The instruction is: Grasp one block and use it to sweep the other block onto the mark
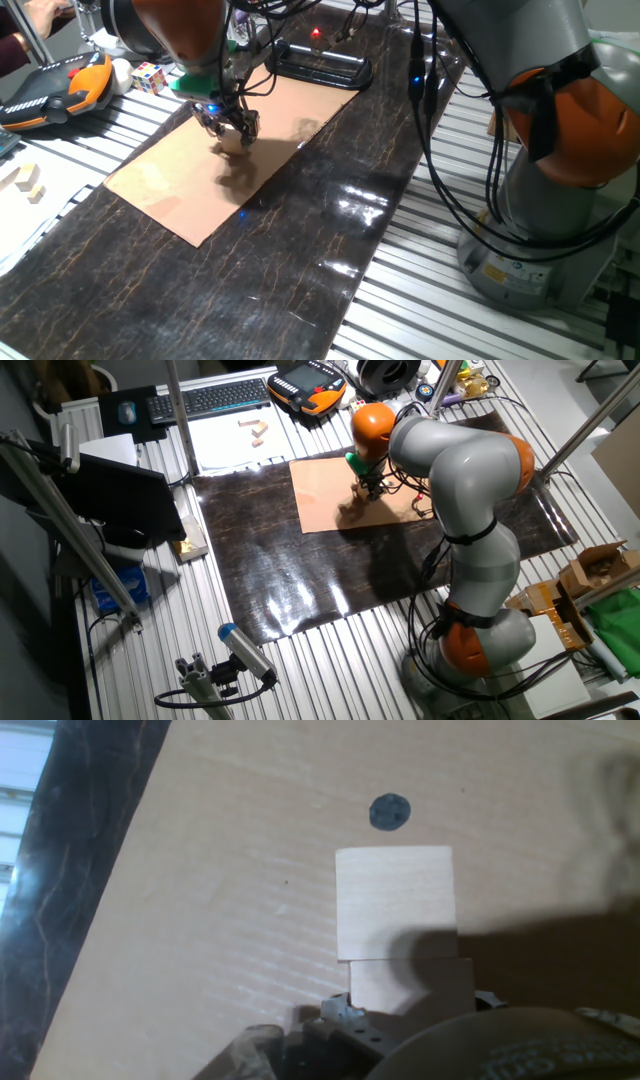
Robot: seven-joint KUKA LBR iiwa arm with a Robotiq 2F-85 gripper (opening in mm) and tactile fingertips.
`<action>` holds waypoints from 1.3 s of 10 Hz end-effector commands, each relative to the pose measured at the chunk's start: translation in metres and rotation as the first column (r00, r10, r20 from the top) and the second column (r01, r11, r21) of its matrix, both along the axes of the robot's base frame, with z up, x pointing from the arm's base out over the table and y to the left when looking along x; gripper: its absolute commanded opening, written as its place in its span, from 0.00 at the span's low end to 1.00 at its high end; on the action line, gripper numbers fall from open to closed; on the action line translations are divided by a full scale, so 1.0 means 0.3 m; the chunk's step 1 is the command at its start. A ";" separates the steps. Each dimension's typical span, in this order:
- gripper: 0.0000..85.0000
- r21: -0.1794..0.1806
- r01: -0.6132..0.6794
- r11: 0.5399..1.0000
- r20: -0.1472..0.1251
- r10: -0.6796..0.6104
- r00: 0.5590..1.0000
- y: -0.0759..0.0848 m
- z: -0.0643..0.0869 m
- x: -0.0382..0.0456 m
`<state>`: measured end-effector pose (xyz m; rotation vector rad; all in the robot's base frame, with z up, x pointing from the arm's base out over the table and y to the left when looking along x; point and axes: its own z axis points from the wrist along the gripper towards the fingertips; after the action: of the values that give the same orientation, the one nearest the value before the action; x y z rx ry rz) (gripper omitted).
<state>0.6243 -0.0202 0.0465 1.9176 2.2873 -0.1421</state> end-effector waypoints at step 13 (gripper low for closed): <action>0.01 -0.008 -0.005 1.000 0.003 0.005 1.000 -0.054 0.001 0.011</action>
<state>0.6277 -0.0365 0.0466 1.9056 2.2855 -0.1457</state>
